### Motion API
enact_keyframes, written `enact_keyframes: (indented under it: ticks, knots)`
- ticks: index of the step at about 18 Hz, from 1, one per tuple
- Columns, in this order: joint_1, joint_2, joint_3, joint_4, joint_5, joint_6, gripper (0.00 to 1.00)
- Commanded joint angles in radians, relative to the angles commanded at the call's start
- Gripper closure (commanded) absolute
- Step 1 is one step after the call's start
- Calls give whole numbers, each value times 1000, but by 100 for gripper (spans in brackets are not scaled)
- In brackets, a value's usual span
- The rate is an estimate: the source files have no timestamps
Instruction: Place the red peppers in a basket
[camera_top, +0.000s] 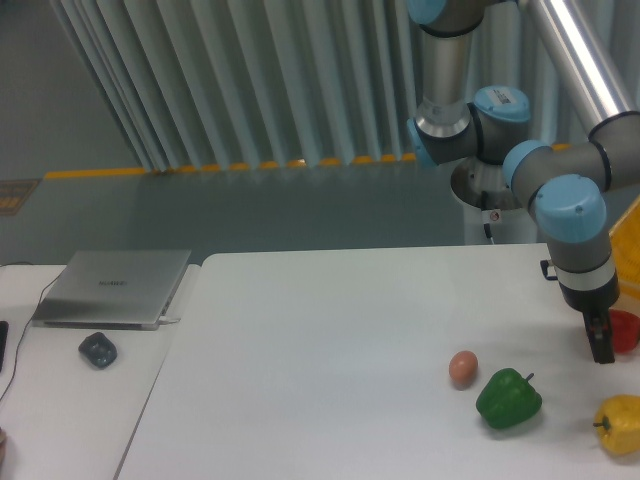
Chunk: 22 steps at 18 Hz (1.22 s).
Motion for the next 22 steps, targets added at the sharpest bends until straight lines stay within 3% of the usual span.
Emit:
enact_keyframes:
  ticks: [3, 14, 19, 22]
  knots:
    - [6, -3, -23, 3, 15, 68, 10]
    - [12, -69, -46, 31, 45, 73, 12]
    - [12, -67, -54, 31, 78, 76, 28]
    - [12, -66, -54, 31, 80, 59, 52]
